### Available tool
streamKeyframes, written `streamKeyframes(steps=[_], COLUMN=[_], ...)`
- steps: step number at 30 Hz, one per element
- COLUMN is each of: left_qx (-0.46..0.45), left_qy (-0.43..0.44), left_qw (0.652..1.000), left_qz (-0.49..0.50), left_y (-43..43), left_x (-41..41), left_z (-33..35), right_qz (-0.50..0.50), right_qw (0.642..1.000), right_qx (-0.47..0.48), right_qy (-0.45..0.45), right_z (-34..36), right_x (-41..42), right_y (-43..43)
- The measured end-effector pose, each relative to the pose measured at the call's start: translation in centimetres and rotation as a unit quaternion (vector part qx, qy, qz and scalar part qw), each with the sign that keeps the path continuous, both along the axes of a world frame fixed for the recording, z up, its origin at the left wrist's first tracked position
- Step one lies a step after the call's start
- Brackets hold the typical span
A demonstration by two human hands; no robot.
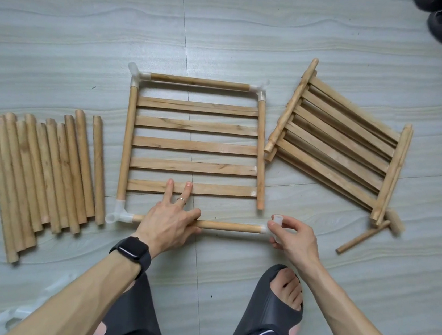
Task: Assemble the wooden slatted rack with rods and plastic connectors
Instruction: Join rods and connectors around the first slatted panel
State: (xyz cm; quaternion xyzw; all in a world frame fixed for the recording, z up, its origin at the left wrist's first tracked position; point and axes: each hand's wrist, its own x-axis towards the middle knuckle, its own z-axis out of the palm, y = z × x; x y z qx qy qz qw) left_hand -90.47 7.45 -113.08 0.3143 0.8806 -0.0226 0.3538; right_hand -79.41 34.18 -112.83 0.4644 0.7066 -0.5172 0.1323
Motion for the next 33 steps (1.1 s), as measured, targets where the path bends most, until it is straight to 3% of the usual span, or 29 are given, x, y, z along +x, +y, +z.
streamKeyframes(steps=[11, 19, 23, 25, 28, 30, 33], left_qx=[0.025, 0.063, 0.097, 0.151, 0.205, 0.164, 0.053], left_qy=[0.009, 0.074, 0.063, 0.081, 0.146, 0.154, 0.099], left_qw=[0.998, 0.993, 0.988, 0.966, 0.867, 0.821, 0.859], left_qz=[0.054, 0.070, 0.106, 0.193, 0.430, 0.525, 0.499], left_y=[-0.1, -0.1, -0.2, -1.2, -4.8, -7.8, -11.0], left_x=[0.1, -2.0, -2.8, -3.2, -4.0, -4.4, -4.3], left_z=[-0.5, -0.7, -0.5, -0.4, 0.2, 0.4, 0.2], right_qz=[0.050, 0.035, 0.044, 0.059, 0.099, 0.117, 0.127], right_qw=[0.996, 0.998, 0.998, 0.996, 0.989, 0.986, 0.984], right_qx=[0.032, 0.046, 0.039, 0.050, 0.084, 0.096, 0.100], right_qy=[-0.059, -0.029, -0.036, -0.050, -0.071, -0.073, -0.077], right_z=[-0.7, -0.9, -1.0, -1.2, -1.6, -1.5, -1.4], right_x=[-0.8, -0.9, -1.4, -1.5, -1.5, -1.5, -1.7], right_y=[-0.8, -1.9, -1.5, -1.6, -1.7, -1.7, -1.8])
